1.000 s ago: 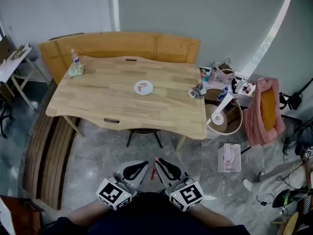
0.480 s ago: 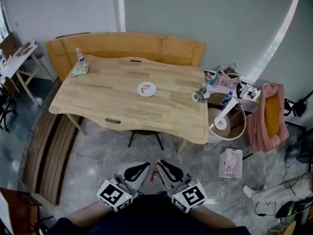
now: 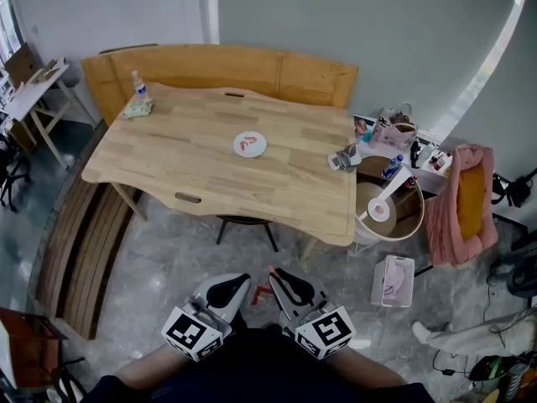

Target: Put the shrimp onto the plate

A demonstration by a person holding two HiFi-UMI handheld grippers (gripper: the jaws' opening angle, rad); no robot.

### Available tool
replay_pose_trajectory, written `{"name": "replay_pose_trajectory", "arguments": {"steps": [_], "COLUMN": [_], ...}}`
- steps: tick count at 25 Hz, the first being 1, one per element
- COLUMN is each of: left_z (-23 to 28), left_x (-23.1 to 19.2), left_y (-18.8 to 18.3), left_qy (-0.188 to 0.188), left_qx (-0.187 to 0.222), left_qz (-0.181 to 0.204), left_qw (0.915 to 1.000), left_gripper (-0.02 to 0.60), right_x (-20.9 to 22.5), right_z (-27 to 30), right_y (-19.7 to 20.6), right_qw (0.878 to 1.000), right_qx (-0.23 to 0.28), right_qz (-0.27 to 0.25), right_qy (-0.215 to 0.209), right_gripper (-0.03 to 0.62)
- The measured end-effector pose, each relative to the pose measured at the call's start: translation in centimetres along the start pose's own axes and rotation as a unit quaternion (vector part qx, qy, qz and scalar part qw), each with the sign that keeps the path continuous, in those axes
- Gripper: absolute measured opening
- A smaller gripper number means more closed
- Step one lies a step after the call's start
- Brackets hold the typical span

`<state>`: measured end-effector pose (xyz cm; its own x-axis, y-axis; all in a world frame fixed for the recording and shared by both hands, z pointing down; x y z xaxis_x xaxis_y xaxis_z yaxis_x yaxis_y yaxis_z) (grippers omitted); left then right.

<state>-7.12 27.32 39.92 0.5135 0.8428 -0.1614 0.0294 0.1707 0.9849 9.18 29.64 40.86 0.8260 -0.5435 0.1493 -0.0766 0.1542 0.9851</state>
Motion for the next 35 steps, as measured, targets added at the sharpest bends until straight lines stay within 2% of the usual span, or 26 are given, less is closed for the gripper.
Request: {"name": "replay_pose_trajectory", "arguments": {"steps": [7, 12, 23, 28, 35], "left_z": [3.7, 6.5, 9.9, 10.8, 12.8], "left_x": [-5.6, -10.9, -22.4, -25.0, -26.7], "left_y": [-1.5, -3.2, -6.2, -6.8, -7.7], "left_qy": [0.013, 0.039, 0.086, 0.091, 0.074], "left_qx": [0.014, 0.020, 0.016, 0.018, 0.020], "left_qz": [0.001, 0.014, 0.009, 0.006, 0.006], "left_qw": [0.9998, 0.9989, 0.9961, 0.9957, 0.9971], "left_gripper": [0.005, 0.003, 0.003, 0.003, 0.003], "right_x": [3.7, 5.8, 7.9, 8.9, 11.6], "right_z": [4.6, 9.1, 20.3, 23.0, 25.4], "right_y": [-1.1, -2.0, -4.0, -4.7, -5.9], "right_qw": [1.000, 0.999, 0.996, 0.995, 0.997], "right_qx": [0.000, -0.002, -0.003, -0.003, -0.006], "right_qz": [-0.006, -0.002, 0.014, 0.017, 0.014], "right_qy": [0.026, 0.046, 0.088, 0.095, 0.071], "right_gripper": [0.060, 0.060, 0.060, 0.060, 0.060]}}
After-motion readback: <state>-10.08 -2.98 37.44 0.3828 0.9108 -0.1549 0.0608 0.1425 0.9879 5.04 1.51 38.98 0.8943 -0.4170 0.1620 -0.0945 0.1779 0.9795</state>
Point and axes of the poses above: the fingertips, and each gripper's own axes: z forward along the fingers, x to its right, y out of its underside, the point moved 8 cm from there along -z, backward along the fingers, and after that the axes turned 2 degrees about x, right-handed, at the moved point
